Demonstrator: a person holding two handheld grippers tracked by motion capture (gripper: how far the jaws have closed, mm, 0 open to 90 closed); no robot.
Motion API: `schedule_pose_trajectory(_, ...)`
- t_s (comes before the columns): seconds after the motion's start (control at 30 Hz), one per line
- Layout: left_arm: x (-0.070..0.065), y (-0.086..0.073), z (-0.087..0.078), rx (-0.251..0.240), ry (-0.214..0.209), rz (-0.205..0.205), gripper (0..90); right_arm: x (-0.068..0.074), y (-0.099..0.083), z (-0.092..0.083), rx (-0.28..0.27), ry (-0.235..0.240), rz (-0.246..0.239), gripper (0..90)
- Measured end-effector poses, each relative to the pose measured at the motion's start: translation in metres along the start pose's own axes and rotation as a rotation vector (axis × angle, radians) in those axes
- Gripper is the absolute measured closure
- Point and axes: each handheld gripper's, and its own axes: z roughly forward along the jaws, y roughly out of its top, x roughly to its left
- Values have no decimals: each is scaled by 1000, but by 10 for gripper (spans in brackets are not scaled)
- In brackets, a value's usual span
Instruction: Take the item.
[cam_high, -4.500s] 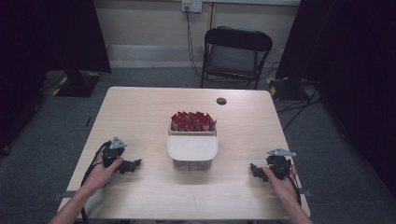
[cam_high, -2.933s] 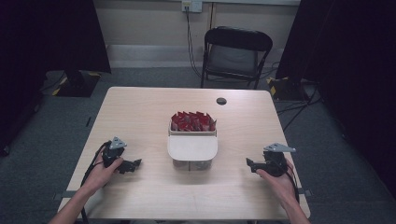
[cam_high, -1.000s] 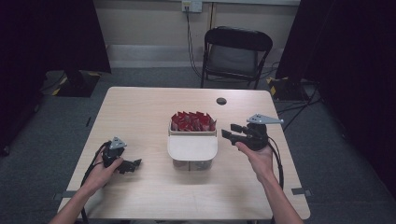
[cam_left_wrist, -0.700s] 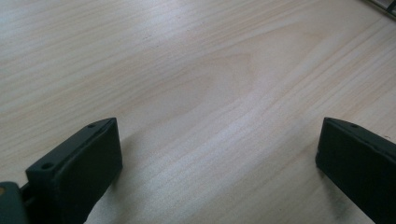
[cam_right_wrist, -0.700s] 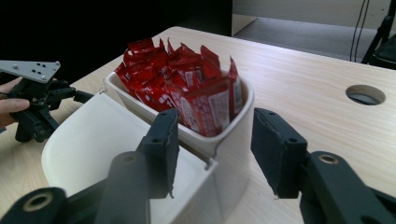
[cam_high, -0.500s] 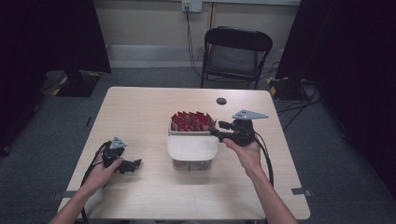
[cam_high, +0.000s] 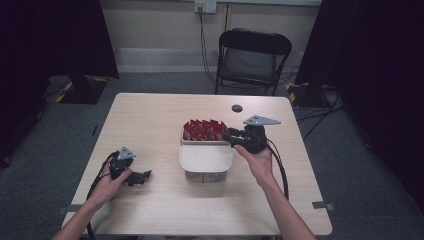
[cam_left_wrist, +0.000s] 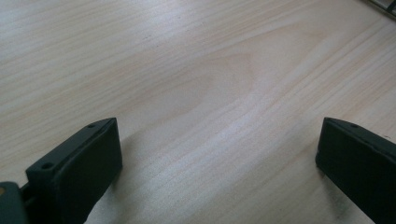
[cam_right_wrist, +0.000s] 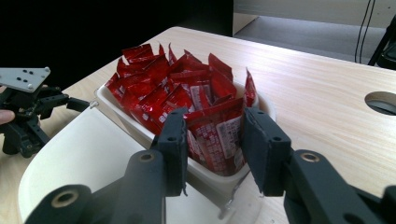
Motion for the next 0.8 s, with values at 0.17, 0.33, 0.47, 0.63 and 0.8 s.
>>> schedule_pose_trajectory(0.17,0,0,0,0,0,0,0,-3,0,-2,-1,2,6,662)
schedule_pose_trajectory(0.33,0,0,0,0,0,0,0,-5,0,-4,0,18,8,665)
schedule_pose_trajectory(0.47,0,0,0,0,-1,0,0,-4,0,-4,1,22,5,668)
schedule_pose_trajectory(0.63,0,0,0,2,0,4,0,-5,1,-5,2,32,2,671)
schedule_pose_trajectory(0.8,0,0,0,2,0,4,0,-6,1,-6,1,37,2,672)
